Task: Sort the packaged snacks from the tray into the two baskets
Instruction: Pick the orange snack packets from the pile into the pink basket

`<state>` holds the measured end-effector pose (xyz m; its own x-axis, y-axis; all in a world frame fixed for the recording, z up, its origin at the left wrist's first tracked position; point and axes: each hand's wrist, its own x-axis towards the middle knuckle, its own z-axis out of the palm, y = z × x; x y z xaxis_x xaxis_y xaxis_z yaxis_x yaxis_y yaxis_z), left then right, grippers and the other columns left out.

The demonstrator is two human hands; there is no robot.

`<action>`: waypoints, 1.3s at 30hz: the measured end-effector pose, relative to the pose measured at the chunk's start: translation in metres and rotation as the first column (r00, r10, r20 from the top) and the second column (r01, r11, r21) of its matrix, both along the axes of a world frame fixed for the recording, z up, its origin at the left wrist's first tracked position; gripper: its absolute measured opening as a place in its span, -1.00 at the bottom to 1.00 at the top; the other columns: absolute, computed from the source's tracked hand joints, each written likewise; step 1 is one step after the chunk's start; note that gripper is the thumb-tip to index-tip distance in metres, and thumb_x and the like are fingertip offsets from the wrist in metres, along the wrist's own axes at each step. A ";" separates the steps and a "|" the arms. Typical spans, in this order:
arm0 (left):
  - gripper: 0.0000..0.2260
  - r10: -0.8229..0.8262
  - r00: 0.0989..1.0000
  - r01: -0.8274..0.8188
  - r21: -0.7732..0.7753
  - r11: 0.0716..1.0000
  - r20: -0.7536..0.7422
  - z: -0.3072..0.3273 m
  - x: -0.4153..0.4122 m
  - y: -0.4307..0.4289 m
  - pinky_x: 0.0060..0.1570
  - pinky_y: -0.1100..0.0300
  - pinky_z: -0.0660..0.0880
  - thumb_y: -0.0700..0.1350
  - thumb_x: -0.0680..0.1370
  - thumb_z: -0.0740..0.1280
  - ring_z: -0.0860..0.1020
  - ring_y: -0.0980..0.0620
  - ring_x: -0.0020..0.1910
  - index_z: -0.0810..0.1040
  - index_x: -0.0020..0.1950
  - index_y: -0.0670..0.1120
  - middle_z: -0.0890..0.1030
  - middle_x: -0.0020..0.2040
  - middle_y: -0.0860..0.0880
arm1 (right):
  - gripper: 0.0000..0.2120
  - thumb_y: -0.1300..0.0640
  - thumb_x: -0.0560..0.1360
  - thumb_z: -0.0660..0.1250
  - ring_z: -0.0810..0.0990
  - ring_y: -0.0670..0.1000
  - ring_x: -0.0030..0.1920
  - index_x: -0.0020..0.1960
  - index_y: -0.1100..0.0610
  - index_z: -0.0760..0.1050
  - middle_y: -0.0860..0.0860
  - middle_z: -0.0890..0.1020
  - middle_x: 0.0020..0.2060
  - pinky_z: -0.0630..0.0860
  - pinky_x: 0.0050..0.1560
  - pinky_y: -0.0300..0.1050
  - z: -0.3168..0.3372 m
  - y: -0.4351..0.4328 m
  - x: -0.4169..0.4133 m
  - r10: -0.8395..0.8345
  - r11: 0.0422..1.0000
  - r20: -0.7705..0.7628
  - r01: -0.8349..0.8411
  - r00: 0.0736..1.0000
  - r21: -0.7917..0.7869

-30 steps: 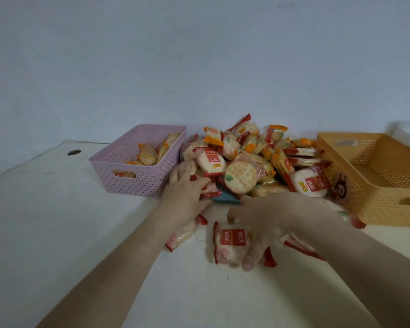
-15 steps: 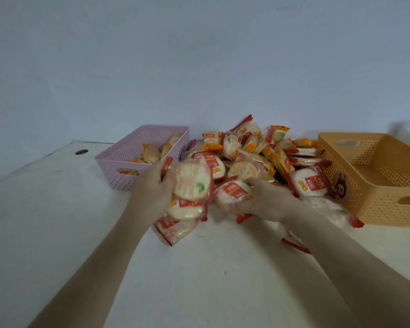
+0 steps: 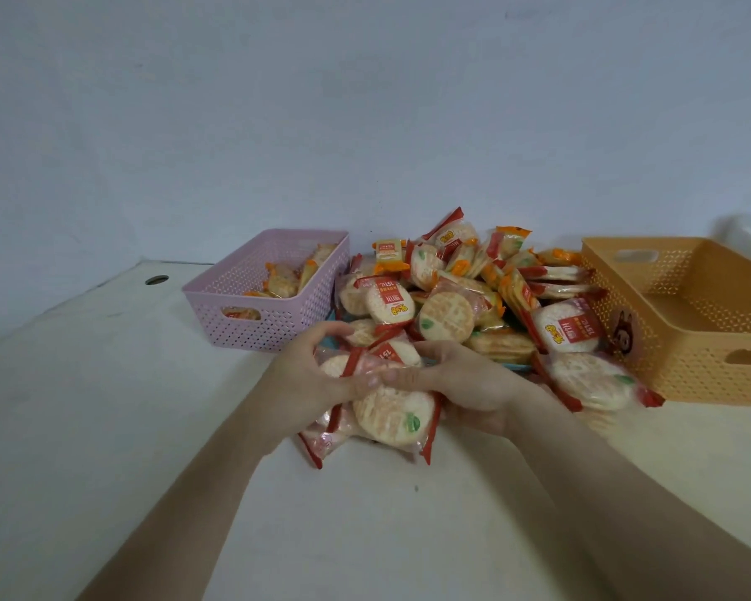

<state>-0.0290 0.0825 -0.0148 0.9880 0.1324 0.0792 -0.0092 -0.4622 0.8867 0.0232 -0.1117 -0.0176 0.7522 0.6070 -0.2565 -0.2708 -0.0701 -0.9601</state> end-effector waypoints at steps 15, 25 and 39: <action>-0.66 -0.090 0.947 0.262 -0.575 0.775 0.310 0.074 0.057 -0.164 0.16 -0.08 0.51 0.13 0.42 0.45 0.62 -0.06 0.14 0.63 0.11 0.00 0.66 0.14 -0.06 | -0.54 0.17 0.37 0.51 0.71 0.09 -0.09 0.23 0.08 0.48 0.09 0.70 -0.02 0.63 -0.22 -0.03 0.075 -0.120 0.003 -0.399 0.916 0.354 0.346 0.846 0.205; -0.58 -0.501 0.830 0.558 -0.352 0.751 0.246 0.091 0.109 -0.268 0.36 -0.14 0.34 -0.17 0.59 0.32 0.43 -0.01 0.37 0.38 0.42 0.10 0.43 0.42 0.01 | -0.11 -0.06 0.31 0.51 0.59 -0.10 0.10 0.49 0.01 0.11 -0.20 0.54 0.12 0.56 0.08 -0.09 0.085 -0.242 0.024 -0.308 0.639 0.915 0.769 0.259 -0.002; 0.04 -0.516 0.733 0.644 0.698 0.315 -0.443 0.004 0.063 -0.197 0.49 -0.13 0.01 0.36 0.27 0.45 -0.27 0.03 0.52 -0.21 0.50 0.31 -0.27 0.55 0.21 | -0.68 0.19 0.52 0.25 0.57 0.11 0.09 0.24 -0.01 0.52 0.01 0.61 0.08 0.53 0.00 0.06 0.053 -0.186 0.020 0.347 0.515 0.896 0.742 0.276 -0.429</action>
<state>0.0339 -0.1146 -0.0111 0.7917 -0.5317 -0.3008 -0.5001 -0.8469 0.1808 0.0432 -0.2977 0.0355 0.8151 0.3730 0.4434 0.4592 -0.8824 -0.1019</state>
